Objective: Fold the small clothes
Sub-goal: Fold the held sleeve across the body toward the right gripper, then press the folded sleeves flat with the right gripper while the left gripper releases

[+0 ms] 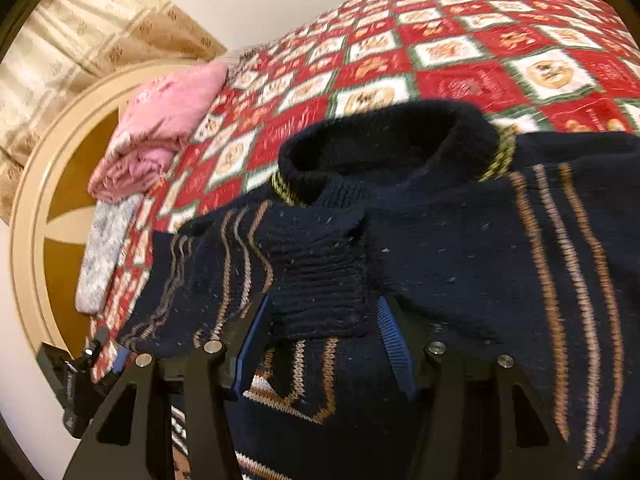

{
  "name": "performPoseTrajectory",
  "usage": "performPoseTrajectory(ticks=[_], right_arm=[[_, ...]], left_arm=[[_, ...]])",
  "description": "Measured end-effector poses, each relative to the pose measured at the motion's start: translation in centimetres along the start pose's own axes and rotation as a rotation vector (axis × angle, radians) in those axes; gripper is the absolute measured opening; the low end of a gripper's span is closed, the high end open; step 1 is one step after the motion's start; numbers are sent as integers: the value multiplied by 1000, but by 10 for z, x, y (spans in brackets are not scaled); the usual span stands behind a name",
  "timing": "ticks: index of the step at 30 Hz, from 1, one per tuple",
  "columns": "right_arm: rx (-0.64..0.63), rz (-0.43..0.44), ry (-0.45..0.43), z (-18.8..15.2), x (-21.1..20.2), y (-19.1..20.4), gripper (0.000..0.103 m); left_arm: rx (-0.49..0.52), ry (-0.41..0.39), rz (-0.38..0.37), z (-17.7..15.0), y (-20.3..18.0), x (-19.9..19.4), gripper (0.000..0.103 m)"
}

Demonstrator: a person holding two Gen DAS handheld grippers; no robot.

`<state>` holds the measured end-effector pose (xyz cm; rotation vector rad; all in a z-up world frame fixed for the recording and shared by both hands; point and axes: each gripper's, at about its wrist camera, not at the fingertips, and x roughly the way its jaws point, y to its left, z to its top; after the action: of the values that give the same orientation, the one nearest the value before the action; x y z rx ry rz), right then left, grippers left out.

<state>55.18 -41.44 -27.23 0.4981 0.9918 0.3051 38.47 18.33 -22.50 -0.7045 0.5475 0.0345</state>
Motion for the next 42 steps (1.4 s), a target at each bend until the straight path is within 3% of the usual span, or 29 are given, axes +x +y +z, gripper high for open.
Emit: performPoseTrajectory(ticks=[4, 7, 18, 22, 28, 33, 39, 42], right_arm=[[-47, -46, -24, 5, 4, 6, 19], [-83, -62, -54, 6, -5, 10, 11], [-238, -133, -221, 10, -82, 28, 9], [-225, -176, -257, 12, -104, 9, 9], [-175, -239, -279, 18, -120, -29, 9], [-158, -290, -274, 21, -118, -49, 6], [-126, -321, -179, 10, -90, -76, 6], [-120, -328, -164, 2, -85, -84, 3]], left_arm=[[25, 9, 3, -1, -4, 4, 97], [18, 7, -4, -1, -3, 4, 97], [14, -4, -68, -3, -4, 1, 98], [17, 10, -109, -4, -6, 3, 103], [74, 52, -107, -8, -19, 10, 103], [132, 103, -108, -13, -29, 18, 103], [248, 209, -104, -24, -48, 32, 103], [292, 220, -113, -28, -55, 32, 103]])
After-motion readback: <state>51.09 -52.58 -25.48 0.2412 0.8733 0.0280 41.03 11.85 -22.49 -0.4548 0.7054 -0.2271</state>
